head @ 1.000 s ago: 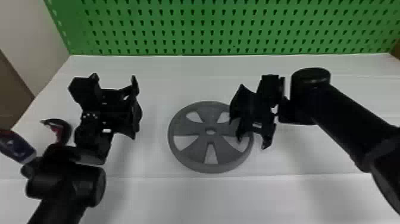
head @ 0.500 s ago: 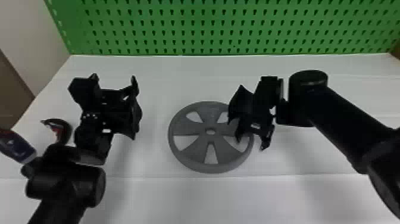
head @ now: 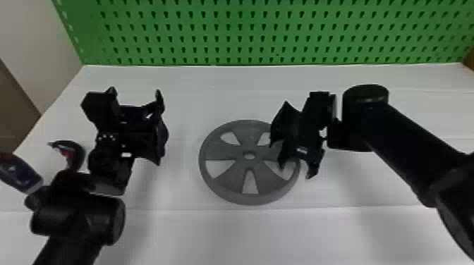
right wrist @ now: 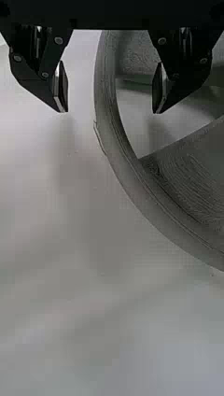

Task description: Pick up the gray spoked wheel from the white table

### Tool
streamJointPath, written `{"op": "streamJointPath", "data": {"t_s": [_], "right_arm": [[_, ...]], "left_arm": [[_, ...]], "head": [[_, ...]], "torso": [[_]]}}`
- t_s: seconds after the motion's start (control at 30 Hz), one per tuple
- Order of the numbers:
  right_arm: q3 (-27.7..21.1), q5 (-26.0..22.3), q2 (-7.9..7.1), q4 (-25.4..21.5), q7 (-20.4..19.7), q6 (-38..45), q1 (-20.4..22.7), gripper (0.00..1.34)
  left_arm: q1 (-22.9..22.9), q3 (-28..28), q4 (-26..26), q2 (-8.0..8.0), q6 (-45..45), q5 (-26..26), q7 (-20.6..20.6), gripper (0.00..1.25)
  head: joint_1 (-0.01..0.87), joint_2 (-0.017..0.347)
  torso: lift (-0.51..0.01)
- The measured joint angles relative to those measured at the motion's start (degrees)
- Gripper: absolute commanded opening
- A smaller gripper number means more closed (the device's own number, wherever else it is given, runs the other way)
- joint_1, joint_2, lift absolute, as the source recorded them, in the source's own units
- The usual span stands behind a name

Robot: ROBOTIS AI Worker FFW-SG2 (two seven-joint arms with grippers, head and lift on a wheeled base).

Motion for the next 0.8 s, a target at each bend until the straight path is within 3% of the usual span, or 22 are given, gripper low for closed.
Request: {"op": "streamJointPath", "data": {"t_s": [0.63,0.8], "right_arm": [[0.5,1.2,-0.27,0.2,0.6,1.4,0.0,0.62],[0.2,2.1,-0.22,0.2,0.6,1.6,0.0,0.42]], "left_arm": [[-0.1,-0.1,0.0,0.0,0.0,0.0,0.0,1.1],[-0.1,-0.1,0.0,0.0,0.0,0.0,0.1,1.1]], "head": [[0.806,0.044],[0.806,0.044]], "torso": [[-0.098],[-0.098]]}}
